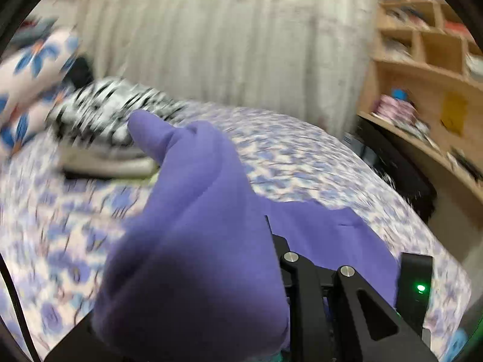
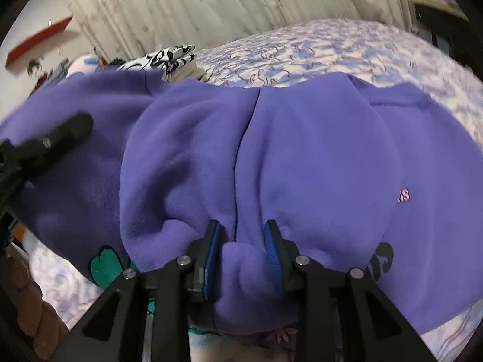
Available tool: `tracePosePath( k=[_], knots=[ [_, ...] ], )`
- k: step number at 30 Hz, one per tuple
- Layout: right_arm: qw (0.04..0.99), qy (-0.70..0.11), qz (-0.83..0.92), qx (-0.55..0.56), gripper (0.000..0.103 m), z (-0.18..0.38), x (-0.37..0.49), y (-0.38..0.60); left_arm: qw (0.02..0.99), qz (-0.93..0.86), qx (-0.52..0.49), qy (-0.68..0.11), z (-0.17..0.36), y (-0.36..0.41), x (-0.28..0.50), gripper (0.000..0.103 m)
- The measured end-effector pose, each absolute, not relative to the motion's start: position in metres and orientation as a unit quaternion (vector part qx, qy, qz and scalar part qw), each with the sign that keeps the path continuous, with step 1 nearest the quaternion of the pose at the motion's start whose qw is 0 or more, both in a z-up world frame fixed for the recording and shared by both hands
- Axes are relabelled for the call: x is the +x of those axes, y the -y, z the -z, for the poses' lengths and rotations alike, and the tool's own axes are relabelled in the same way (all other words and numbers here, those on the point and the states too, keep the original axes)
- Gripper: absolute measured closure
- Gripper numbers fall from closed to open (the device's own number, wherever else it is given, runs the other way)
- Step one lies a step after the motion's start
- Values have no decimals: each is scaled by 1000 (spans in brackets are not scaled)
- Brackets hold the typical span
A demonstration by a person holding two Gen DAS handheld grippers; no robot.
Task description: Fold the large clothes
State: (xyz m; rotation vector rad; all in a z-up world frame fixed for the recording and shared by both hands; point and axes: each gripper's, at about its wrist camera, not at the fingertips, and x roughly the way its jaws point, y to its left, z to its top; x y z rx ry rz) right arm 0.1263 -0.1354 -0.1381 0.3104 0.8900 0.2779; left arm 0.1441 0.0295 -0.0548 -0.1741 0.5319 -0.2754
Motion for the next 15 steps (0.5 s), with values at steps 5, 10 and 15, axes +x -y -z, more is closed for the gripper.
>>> tracePosePath(
  k=[5, 10, 15],
  knots=[
    [860, -427, -157, 231, 73, 124, 106, 185, 954, 187, -20, -233, 30, 29, 131, 87],
    [877, -404, -80, 247, 73, 110, 70, 250, 944, 230, 21, -237, 24, 92, 129, 87],
    [888, -385, 11, 252, 73, 106, 41, 315, 926, 260, 57, -269, 45, 156, 133, 86]
  ],
)
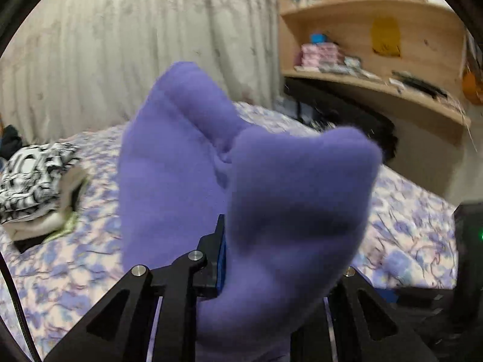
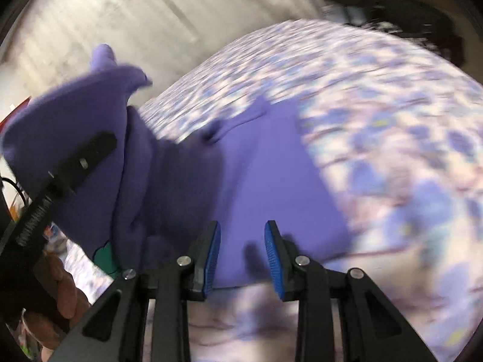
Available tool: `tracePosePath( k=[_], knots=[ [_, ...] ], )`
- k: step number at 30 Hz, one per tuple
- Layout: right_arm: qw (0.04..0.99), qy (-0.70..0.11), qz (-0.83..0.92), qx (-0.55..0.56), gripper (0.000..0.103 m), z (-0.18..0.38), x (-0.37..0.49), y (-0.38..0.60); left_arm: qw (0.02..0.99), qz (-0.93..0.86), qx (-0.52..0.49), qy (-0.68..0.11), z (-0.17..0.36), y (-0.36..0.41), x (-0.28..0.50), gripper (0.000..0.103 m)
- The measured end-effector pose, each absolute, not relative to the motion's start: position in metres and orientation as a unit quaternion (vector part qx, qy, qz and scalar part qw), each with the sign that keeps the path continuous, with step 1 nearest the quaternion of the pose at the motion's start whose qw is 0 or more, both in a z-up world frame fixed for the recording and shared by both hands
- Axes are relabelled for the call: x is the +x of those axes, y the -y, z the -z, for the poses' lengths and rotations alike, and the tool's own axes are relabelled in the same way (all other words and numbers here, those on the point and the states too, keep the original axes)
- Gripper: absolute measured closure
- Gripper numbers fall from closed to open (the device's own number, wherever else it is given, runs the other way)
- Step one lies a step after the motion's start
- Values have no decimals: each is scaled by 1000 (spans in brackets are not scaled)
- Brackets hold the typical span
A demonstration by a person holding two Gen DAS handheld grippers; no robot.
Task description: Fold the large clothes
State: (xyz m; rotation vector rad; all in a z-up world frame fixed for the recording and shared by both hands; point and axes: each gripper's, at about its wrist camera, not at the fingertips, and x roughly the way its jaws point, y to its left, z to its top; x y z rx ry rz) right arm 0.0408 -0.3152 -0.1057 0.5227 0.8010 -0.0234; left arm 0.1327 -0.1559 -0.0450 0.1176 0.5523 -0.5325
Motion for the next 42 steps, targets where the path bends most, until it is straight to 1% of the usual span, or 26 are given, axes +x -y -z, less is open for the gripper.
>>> tracePosePath(
  k=[5, 9, 11, 13, 14, 15, 16, 18, 20, 23, 28, 31, 33, 35, 40, 42],
  knots=[
    [881, -381, 50, 274, 73, 112, 29, 350, 898, 287, 105, -317, 86, 213, 133, 86],
    [876, -386, 60, 283, 73, 120, 28, 360, 868, 302, 136, -370, 127, 241, 141, 86],
    [874, -388, 60, 285, 73, 122, 29, 363, 872, 295, 170, -351, 130, 252, 131, 85],
    [874, -388, 60, 286, 73, 121, 22, 367, 872, 296, 180, -345, 130, 256, 126, 79],
    [874, -388, 60, 287, 73, 121, 22, 368, 871, 301, 176, -347, 130, 258, 125, 72],
    [874, -387, 59, 288, 73, 121, 23, 370, 869, 307, 168, -349, 128, 256, 124, 62],
    [874, -386, 59, 289, 73, 119, 23, 371, 868, 313, 162, -350, 126, 255, 126, 57],
    [876, -382, 60, 289, 73, 116, 22, 376, 865, 324, 155, -349, 119, 253, 125, 34],
    [878, -377, 60, 288, 73, 113, 21, 380, 862, 338, 152, -346, 113, 251, 120, 24],
    [881, -373, 63, 286, 73, 109, 20, 384, 859, 352, 138, -346, 104, 247, 123, 22],
    [882, -368, 62, 288, 73, 101, 16, 385, 841, 381, 88, -374, 91, 233, 130, 22],
    [883, -365, 61, 288, 73, 96, 16, 383, 823, 407, 48, -393, 82, 224, 131, 16],
    [883, -364, 57, 289, 66, 91, 17, 382, 808, 424, 18, -409, 77, 217, 130, 12],
    [885, -361, 51, 289, 62, 87, 17, 380, 797, 433, -9, -421, 69, 207, 130, 12],
    [888, -358, 19, 287, 60, 71, 24, 376, 807, 415, -66, -415, 48, 167, 131, 12],
    [890, -356, -1, 284, 57, 61, 31, 374, 821, 389, -75, -410, 42, 146, 138, 12]
  ],
)
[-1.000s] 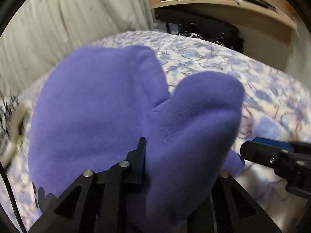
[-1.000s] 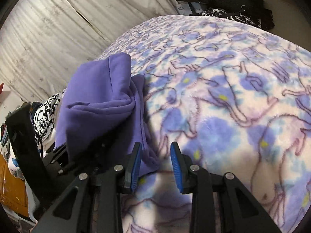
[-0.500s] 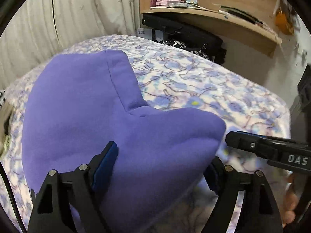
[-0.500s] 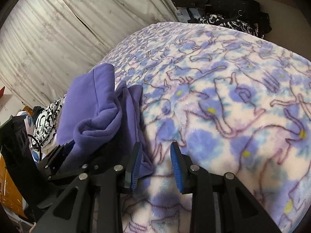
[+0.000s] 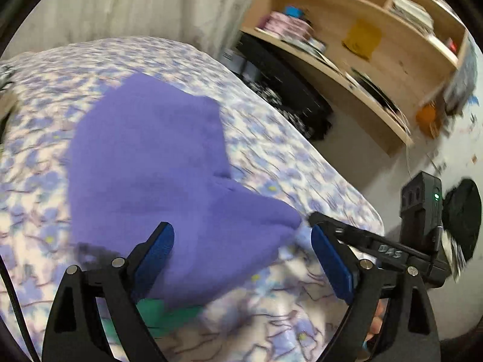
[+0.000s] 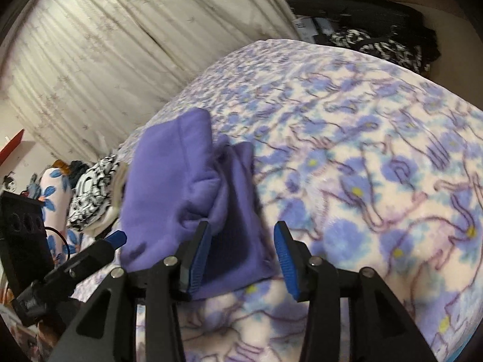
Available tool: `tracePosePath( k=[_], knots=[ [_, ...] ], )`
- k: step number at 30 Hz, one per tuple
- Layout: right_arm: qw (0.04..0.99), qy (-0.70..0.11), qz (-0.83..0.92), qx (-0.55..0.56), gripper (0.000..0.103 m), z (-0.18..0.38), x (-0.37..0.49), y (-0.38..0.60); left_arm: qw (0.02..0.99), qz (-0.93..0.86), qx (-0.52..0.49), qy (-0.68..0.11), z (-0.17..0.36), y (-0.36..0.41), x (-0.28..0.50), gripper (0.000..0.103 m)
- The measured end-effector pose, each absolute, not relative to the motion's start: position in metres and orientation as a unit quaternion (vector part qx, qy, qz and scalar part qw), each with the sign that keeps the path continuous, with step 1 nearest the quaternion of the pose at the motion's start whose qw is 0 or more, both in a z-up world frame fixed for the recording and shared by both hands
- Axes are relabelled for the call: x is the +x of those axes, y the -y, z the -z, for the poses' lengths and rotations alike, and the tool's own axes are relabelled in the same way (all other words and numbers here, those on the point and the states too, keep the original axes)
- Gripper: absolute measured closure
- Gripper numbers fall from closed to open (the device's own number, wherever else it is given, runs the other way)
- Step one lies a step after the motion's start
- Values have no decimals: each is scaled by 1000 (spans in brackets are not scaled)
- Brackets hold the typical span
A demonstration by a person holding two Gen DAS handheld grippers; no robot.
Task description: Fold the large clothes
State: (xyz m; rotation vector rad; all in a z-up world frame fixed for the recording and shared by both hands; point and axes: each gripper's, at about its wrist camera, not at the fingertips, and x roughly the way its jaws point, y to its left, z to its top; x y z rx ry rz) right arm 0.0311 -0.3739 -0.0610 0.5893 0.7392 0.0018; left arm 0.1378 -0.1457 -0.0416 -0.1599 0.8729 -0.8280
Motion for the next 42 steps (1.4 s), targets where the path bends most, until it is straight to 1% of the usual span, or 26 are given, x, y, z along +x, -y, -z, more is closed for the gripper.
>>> tracePosePath(
  k=[3, 7, 10, 12, 14, 16, 17, 18, 21, 22, 24, 27, 29, 32, 34, 36, 38, 40, 41, 42],
  knots=[
    [883, -367, -44, 288, 48, 52, 47, 371, 847, 340, -54, -405, 38, 125, 152, 12],
    [852, -407, -100, 313, 47, 57, 83, 370, 865, 288, -33, -409, 41, 106, 179, 12],
    [836, -434, -121, 311, 47, 66, 109, 367, 866, 264, -17, -425, 50, 101, 203, 20],
    [820, -462, -133, 312, 47, 78, 130, 364, 862, 256, -8, -437, 57, 101, 219, 28],
    [807, -484, -133, 311, 47, 88, 143, 361, 855, 258, 0, -450, 68, 105, 234, 30],
    [801, -501, -132, 301, 56, 98, 157, 358, 848, 267, -13, -457, 74, 107, 244, 30],
    [797, -511, -128, 294, 68, 105, 165, 357, 844, 271, -19, -463, 76, 109, 250, 32],
    [798, -515, -126, 288, 88, 108, 168, 357, 840, 276, -22, -468, 77, 111, 254, 37],
    [809, -505, -119, 277, 90, 109, 168, 362, 836, 272, -11, -476, 78, 121, 264, 39],
    [818, -494, -116, 271, 90, 103, 165, 364, 837, 271, -5, -476, 78, 124, 265, 39],
    [855, -440, -104, 256, 91, 78, 143, 372, 839, 270, 10, -472, 74, 134, 266, 40],
    [877, -405, -84, 245, 91, 67, 118, 378, 843, 271, 30, -464, 71, 150, 262, 41],
    [875, -417, -65, 238, 91, 80, 114, 379, 848, 263, 62, -456, 72, 166, 257, 41],
    [844, -466, -48, 261, 91, 131, 118, 380, 856, 244, 117, -441, 78, 188, 248, 41],
    [843, -466, -43, 266, 90, 146, 119, 380, 860, 234, 147, -430, 84, 199, 244, 41],
    [843, -459, -40, 277, 89, 146, 118, 382, 866, 219, 168, -416, 87, 205, 242, 38],
    [845, -461, -41, 267, 87, 142, 119, 380, 870, 216, 164, -412, 86, 204, 241, 37],
    [848, -467, -40, 246, 85, 135, 119, 377, 876, 217, 152, -403, 84, 199, 240, 32],
    [850, -471, -37, 233, 83, 130, 118, 375, 878, 219, 150, -398, 83, 195, 238, 32],
    [851, -474, -35, 223, 78, 126, 120, 374, 879, 221, 148, -396, 82, 194, 237, 31]
  ],
)
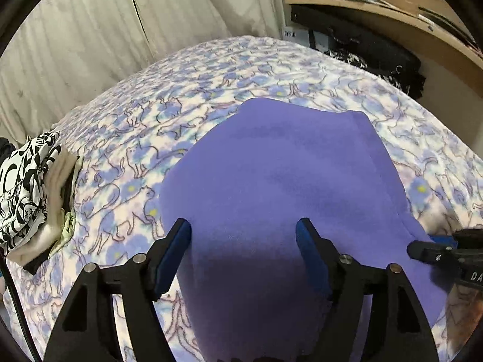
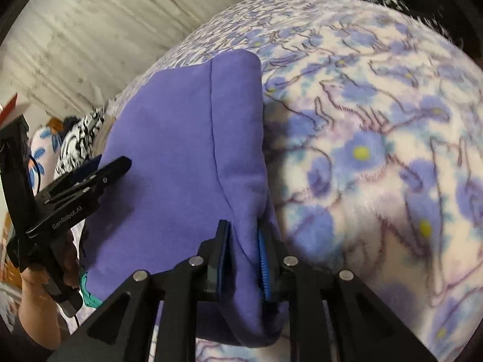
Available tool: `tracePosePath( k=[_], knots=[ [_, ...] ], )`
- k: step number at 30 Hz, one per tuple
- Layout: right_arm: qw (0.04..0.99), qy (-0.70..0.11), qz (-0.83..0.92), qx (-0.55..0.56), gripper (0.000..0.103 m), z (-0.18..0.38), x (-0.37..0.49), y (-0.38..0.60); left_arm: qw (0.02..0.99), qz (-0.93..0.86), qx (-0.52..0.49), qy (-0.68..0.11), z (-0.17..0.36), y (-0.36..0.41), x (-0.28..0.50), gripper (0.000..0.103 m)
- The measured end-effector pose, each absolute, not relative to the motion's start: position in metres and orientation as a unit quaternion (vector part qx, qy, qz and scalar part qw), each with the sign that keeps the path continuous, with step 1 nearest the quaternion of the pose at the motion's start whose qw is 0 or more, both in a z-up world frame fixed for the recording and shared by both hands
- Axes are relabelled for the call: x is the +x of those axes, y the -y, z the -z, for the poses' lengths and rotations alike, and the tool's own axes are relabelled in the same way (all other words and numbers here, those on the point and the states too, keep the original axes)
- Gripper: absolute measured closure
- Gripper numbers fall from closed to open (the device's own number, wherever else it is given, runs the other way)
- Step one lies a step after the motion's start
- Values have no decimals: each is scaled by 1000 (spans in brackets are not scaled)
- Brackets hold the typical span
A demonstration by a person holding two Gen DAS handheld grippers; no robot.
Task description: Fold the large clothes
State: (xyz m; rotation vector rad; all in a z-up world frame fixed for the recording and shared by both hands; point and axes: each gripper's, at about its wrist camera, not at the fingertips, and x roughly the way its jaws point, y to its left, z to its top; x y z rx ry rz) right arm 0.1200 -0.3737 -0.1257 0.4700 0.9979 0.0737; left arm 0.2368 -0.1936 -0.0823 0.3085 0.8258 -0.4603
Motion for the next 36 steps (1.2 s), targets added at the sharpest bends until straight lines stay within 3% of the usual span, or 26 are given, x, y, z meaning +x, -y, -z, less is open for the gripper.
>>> tracePosePath(
  k=[1, 3, 5, 18, 25, 32, 36],
  knots=[
    [852, -476, -34, 215, 75, 120, 122, 371, 880, 222, 143, -394, 81, 191, 236, 30],
    [856, -473, -31, 204, 58, 110, 123, 371, 880, 221, 130, -399, 77, 184, 237, 22],
    [865, -461, -29, 196, 55, 97, 125, 370, 877, 221, 112, -412, 73, 176, 239, 18],
    [905, -395, -42, 152, 55, 49, 194, 345, 881, 200, 45, -426, 64, 142, 260, 18],
    [877, -455, -14, 153, 57, 91, 245, 348, 858, 216, -22, -465, 87, 135, 286, 17],
    [862, -478, -1, 167, 57, 113, 252, 362, 841, 220, -59, -492, 100, 133, 298, 2],
    [862, -481, 1, 162, 57, 112, 252, 361, 838, 220, -66, -496, 103, 131, 299, 0]
  ],
)
